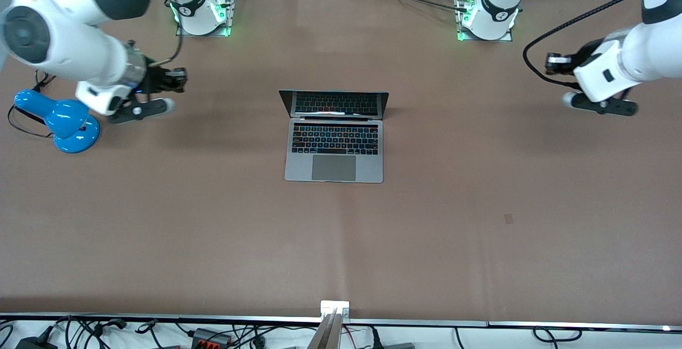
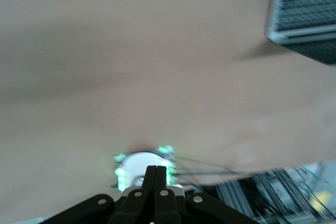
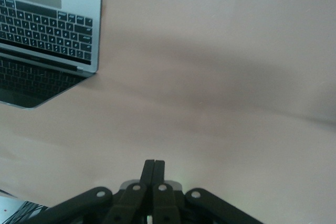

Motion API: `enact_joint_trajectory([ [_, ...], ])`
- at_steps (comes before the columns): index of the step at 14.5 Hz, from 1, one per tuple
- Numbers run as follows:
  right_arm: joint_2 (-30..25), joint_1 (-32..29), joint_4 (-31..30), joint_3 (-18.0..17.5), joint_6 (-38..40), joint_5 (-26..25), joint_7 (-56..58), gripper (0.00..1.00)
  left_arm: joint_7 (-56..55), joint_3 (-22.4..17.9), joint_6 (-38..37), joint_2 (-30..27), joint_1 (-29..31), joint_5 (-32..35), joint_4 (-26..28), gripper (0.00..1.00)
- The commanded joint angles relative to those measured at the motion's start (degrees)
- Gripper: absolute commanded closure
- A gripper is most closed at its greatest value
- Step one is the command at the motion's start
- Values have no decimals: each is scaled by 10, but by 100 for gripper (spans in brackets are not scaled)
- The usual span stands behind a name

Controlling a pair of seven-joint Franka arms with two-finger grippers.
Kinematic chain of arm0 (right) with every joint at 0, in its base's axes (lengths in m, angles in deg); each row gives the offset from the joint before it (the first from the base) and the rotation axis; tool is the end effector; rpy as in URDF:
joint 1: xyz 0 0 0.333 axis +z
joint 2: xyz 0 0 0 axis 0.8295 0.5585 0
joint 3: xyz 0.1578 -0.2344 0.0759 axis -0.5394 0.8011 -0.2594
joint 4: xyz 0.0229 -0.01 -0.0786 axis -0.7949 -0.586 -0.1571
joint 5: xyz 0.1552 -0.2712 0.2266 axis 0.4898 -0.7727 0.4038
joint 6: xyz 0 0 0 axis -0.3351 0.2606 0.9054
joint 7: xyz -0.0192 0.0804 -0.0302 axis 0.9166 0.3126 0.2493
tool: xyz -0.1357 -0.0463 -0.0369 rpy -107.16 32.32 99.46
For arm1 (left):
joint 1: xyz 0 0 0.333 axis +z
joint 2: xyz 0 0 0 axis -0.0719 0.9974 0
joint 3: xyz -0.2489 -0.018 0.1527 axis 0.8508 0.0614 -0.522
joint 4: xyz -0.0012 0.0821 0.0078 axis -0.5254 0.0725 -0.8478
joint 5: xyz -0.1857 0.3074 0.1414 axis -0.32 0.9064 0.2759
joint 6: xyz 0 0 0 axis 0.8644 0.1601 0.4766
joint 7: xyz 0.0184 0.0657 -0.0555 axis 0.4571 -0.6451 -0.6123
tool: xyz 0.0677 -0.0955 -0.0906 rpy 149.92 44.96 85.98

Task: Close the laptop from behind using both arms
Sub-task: 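Move both grippers toward the laptop screen's back edge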

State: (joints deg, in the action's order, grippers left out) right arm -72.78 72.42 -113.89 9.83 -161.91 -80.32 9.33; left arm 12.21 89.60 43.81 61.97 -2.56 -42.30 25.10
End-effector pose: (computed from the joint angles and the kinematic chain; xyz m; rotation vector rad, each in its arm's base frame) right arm 0.4930 0.1621 0.4236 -3.0016 -0.2968 0.4883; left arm 0.4900 -0.0663 0.4844 2.8766 -0.1862 -0.7170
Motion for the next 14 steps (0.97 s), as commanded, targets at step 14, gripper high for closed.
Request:
enact_joint_trajectory([
  [14, 110, 237, -29, 5, -116, 79, -282, 100, -44, 234, 159, -64, 6, -126, 205, 99],
])
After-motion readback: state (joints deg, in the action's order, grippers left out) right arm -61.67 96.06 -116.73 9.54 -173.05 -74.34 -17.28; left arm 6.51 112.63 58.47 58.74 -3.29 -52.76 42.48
